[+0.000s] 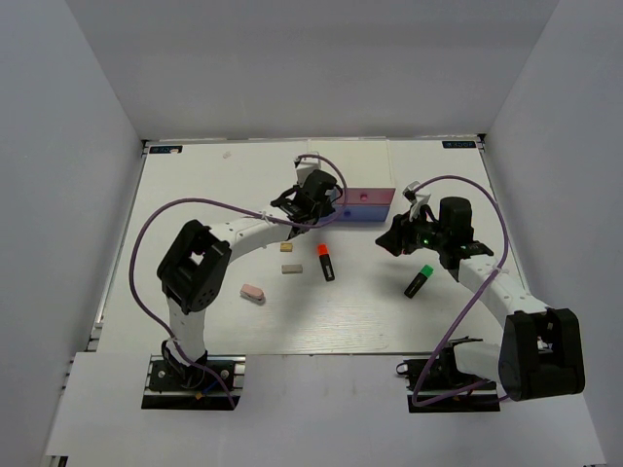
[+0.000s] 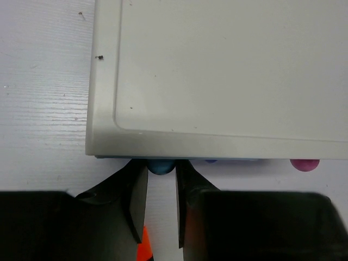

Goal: Sort the stationery into containers
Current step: Open the drawer, then grab a piece of stationery with the left arm

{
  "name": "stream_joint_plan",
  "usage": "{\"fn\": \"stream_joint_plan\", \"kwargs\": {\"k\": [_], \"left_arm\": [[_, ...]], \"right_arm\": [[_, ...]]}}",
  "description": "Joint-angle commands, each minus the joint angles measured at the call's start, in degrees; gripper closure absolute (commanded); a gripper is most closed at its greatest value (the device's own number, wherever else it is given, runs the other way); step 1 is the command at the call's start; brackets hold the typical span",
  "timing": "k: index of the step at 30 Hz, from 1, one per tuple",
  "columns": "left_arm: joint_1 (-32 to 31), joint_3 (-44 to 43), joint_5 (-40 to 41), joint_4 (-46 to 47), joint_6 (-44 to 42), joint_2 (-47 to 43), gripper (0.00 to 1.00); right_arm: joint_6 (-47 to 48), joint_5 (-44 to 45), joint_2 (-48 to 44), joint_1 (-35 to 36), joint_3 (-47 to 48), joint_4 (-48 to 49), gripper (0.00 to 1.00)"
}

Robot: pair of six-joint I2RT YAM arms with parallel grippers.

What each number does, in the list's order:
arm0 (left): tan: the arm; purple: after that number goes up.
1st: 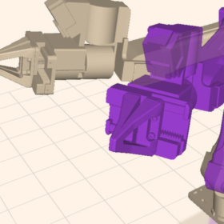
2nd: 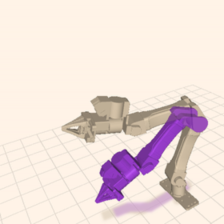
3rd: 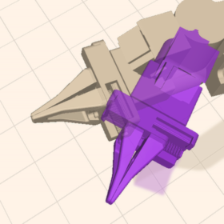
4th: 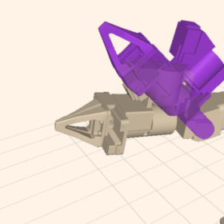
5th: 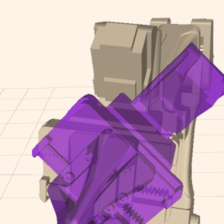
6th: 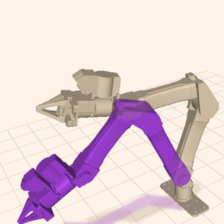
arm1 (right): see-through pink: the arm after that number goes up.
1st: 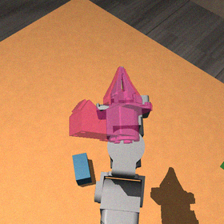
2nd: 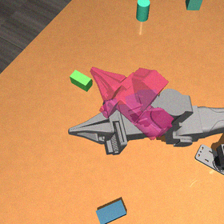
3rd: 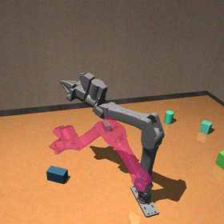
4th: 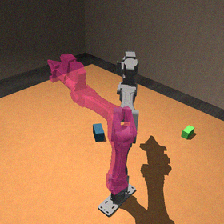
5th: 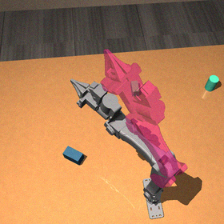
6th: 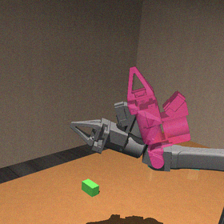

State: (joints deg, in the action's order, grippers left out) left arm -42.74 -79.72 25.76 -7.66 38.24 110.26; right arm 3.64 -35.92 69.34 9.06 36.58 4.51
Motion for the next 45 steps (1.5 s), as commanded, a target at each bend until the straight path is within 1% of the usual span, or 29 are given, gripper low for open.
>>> {"fn": "stream_joint_plan", "kwargs": {"k": [1, 7, 14, 19, 21, 22, 25, 26, 29, 33, 35, 36, 37, 38, 39, 42, 44, 45], "left_arm": [[-1.47, 1.84, -0.09, 1.07, -0.89, -4.69, 0.88], [-3.14, 6.94, -0.62, 1.07, -0.36, -8.30, 0.89], [-4.81, 10.81, -0.62, 0.45, 0.69, -12.17, 0.89], [-5.86, 11.34, -0.62, -0.07, 1.22, -12.70, 0.90], [-5.86, 11.34, 0.07, -0.60, 1.22, -12.70, 0.83], [-6.38, 11.34, 0.60, -1.21, 1.22, -12.70, 0.68], [-6.39, 10.82, 0.61, -1.91, 1.22, -13.23, 0.56], [-6.39, 10.82, 0.61, -1.92, 1.22, -13.23, 0.44], [-6.39, 10.82, 0.61, -4.19, 1.22, -15.68, 0.33], [-6.92, 14.41, 0.08, -6.13, 1.22, -20.77, 0.33], [-6.92, 15.64, 0.08, -7.54, 1.75, -23.15, 0.36], [-6.92, 16.78, -0.53, -8.07, 2.36, -25.33, 0.40], [-6.92, 17.40, -0.53, -8.68, 2.37, -26.31, 0.42], [-6.92, 18.10, -0.53, -10.17, 4.11, -27.37, 0.42], [-5.87, 19.59, -2.97, -11.31, 5.43, -28.94, 0.42], [-4.73, 24.78, -4.31, -11.94, 8.25, -31.32, 0.43], [-3.49, 27.85, -5.10, -11.94, 9.13, -31.86, 0.39], [-2.88, 28.39, -6.58, -11.33, 9.74, -31.86, 0.36]], "right_arm": [[0.84, 0.33, -1.66, -0.01, -0.63, 0.85, 0.47], [0.84, 0.33, -1.58, 0.08, -0.81, 0.85, 0.47], [0.84, 0.33, -1.14, -0.18, -0.72, 0.94, 0.46], [1.02, 0.15, -1.23, -0.01, -0.54, 0.94, 0.46], [1.02, 0.06, -1.14, -0.09, -0.46, 0.94, 0.46], [1.02, 0.15, -1.23, -0.01, -0.54, 0.85, 0.46], [1.28, 0.06, -1.22, -0.09, -0.45, 0.85, 0.46], [1.20, -0.02, -1.14, -0.01, -0.45, 0.67, 0.44], [1.46, 0.06, -1.23, -0.09, -0.54, 0.58, 0.44], [1.55, 0.06, -1.32, -0.01, -0.98, 0.67, 0.44], [1.55, 0.06, -1.23, -0.09, -1.33, 0.76, 0.44], [1.46, 0.06, -1.31, -0.01, -1.42, 0.85, 0.44], [1.46, 0.06, -1.40, 0.08, -1.42, 0.85, 0.44], [1.81, 0.15, -1.14, -0.09, -1.51, 0.85, 0.44], [1.98, -0.02, -1.14, 0.08, -1.42, 0.76, 0.44], [4.79, 0.15, -1.31, 0.08, -1.34, -0.81, 0.44], [7.76, -0.02, -1.49, 0.17, -1.42, -1.35, 0.52], [8.74, -0.29, -1.58, 0.17, -1.42, -2.74, 0.60]]}}
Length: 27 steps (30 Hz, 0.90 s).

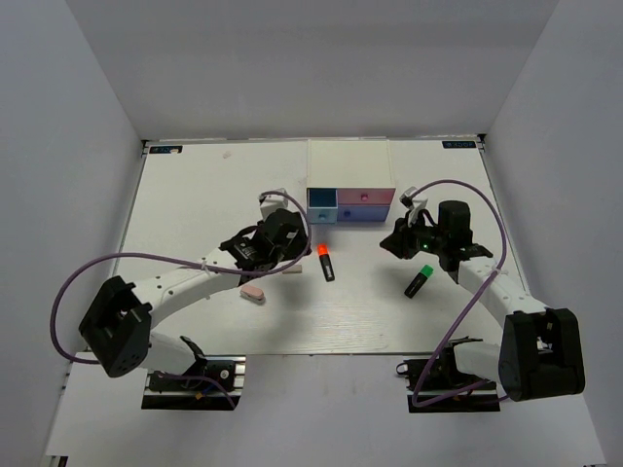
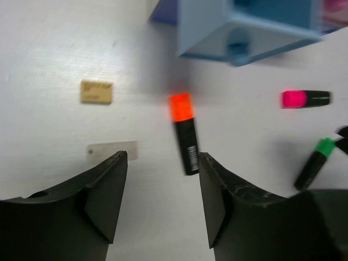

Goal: Sort the stationery into containers
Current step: Grab a piece of stationery with the left arm

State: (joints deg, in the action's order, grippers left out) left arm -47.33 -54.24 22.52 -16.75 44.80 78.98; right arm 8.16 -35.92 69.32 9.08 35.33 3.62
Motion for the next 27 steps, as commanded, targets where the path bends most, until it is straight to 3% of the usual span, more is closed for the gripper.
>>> {"fn": "stream_joint_plan", "kwargs": {"k": [1, 2, 4, 12, 23, 27], "left_arm": [[3.11, 2.91, -3.36, -1.71, 3.19, -0.58, 0.34], [3.82, 3.43, -3.97, -1.70, 3.19, 0.03, 0.33], [5.83, 2.74, -3.98, -1.18, 2.14, 2.05, 0.33], [10.94, -1.05, -5.29, 0.93, -5.41, 10.57, 0.29], [11.47, -6.31, -5.91, 3.22, -10.95, 19.10, 0.29], [11.47, -9.12, -3.90, 1.12, -11.57, 22.09, 0.35]], "right_arm": [[5.27, -0.72, -1.38, 0.15, -0.18, -2.47, 0.80], [7.20, -1.60, -1.55, 0.23, 0.17, -3.34, 0.89], [8.35, -1.96, -1.64, 0.32, 0.26, -3.36, 0.97], [8.53, -2.22, -2.79, 0.24, -0.61, -4.85, 0.85], [8.10, -1.61, -3.22, 0.32, -0.88, -4.59, 0.82], [7.83, -1.61, -2.87, 0.23, -0.97, -4.24, 0.82]]}}
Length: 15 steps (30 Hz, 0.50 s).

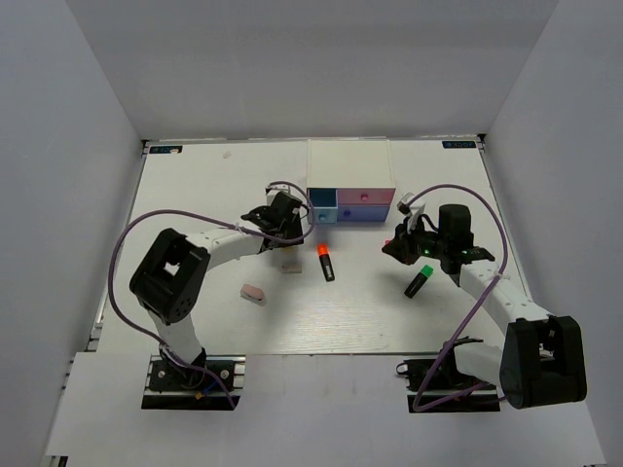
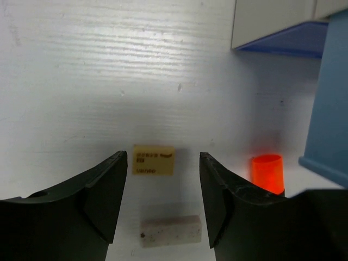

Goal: Sort the stationery into containers
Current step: Grab a piece of stationery with the left arm

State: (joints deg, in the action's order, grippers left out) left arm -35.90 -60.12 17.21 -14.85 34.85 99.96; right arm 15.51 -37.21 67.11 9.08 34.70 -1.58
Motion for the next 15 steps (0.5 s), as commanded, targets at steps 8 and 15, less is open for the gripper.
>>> {"fn": "stream_joint_plan", "kwargs": {"k": [8, 15], "left_arm": [[0.04, -2.72, 1.95, -1.94, -2.24, 2.34, 0.39], [0.04, -1.05, 2.48, -1.94, -2.24, 3.39, 0.43]], "right_arm": [[0.31, -0.14, -0.67, 0.23, -0.33, 0.80, 0.82], [0.23, 0.03, -0.14, 0.15, 0.11, 0.79, 0.81]]}}
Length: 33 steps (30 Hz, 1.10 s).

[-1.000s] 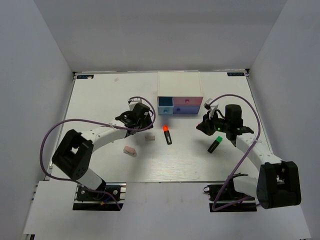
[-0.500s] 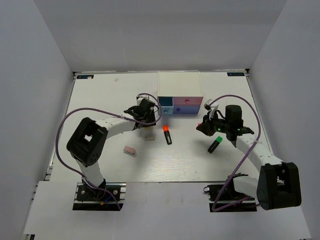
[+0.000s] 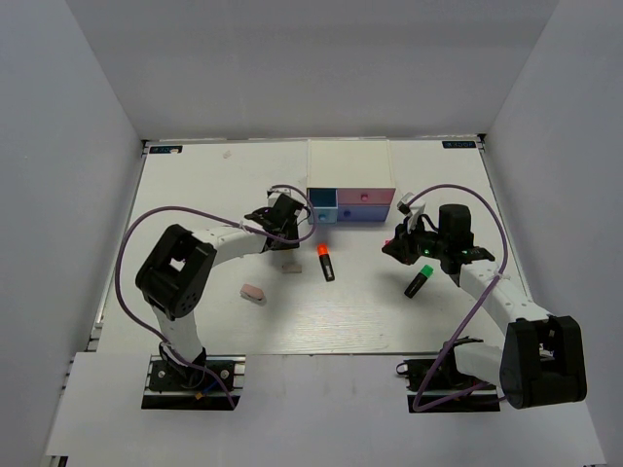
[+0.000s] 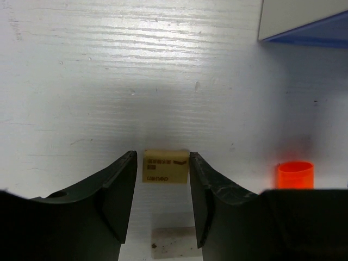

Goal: Sort the stationery into containers
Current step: Grab a piece of stationery with the left arm

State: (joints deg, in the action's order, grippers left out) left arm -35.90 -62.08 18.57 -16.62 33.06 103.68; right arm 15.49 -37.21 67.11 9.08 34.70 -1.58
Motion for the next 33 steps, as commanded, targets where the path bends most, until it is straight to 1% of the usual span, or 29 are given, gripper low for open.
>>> {"fn": "stream_joint_plan", "kwargs": {"k": [1, 4, 14, 17, 21, 22, 23, 26, 27, 29, 30, 33], "left_arm": [[-0.48, 0.91, 1.12, -0.16, -0.45, -0.32, 0.47], [-0.49, 0.91, 1.12, -0.78, -0.45, 0.38, 0.52], [-1.01, 0.91, 1.65, -3.59, -0.45, 2.05, 0.52], [-1.01, 0.91, 1.65, -3.59, -0.45, 2.05, 0.45], [-1.01, 1.53, 2.17, -3.59, -0.45, 2.05, 0.48], [-1.01, 1.53, 2.17, -3.59, -0.45, 2.05, 0.51], [-1.01, 1.53, 2.17, -3.59, -0.45, 2.05, 0.56], [-1.01, 1.53, 2.17, -4.12, -0.45, 1.44, 0.67], [-1.01, 1.01, 2.17, -4.64, -0.45, 1.44, 0.74], [-1.01, 0.47, 2.17, -5.34, -0.45, -0.40, 0.78], [-1.01, 0.47, 1.65, -5.96, -0.45, -3.19, 0.81], [-1.01, 1.35, 1.65, -6.49, 0.69, -9.17, 0.84]], "right_arm": [[0.25, 0.03, -0.14, 0.06, 0.11, 1.14, 0.81], [0.16, -0.14, 0.04, 0.23, 0.37, 0.97, 0.80], [0.07, -0.05, 0.13, -0.03, 0.28, 0.97, 0.78], [-0.02, -0.05, -0.05, 0.15, 0.20, 0.88, 0.78], [-0.02, 0.03, 0.04, 0.23, 0.11, 0.88, 0.77], [-0.10, 0.03, 0.12, 0.15, 0.02, 0.97, 0.77], [-0.10, 0.03, 0.12, 0.23, -0.07, 0.80, 0.77], [-0.10, 0.12, 0.12, 0.23, 0.02, 0.97, 0.77], [-0.10, 0.12, -0.14, 0.06, -0.16, 0.80, 0.77], [0.24, 0.30, -0.23, 0.15, -0.07, 0.79, 0.77], [0.25, 0.30, -0.23, -0.03, -0.16, 0.97, 0.77], [0.69, 0.38, -0.40, -0.03, -0.33, 0.97, 0.72]]}}
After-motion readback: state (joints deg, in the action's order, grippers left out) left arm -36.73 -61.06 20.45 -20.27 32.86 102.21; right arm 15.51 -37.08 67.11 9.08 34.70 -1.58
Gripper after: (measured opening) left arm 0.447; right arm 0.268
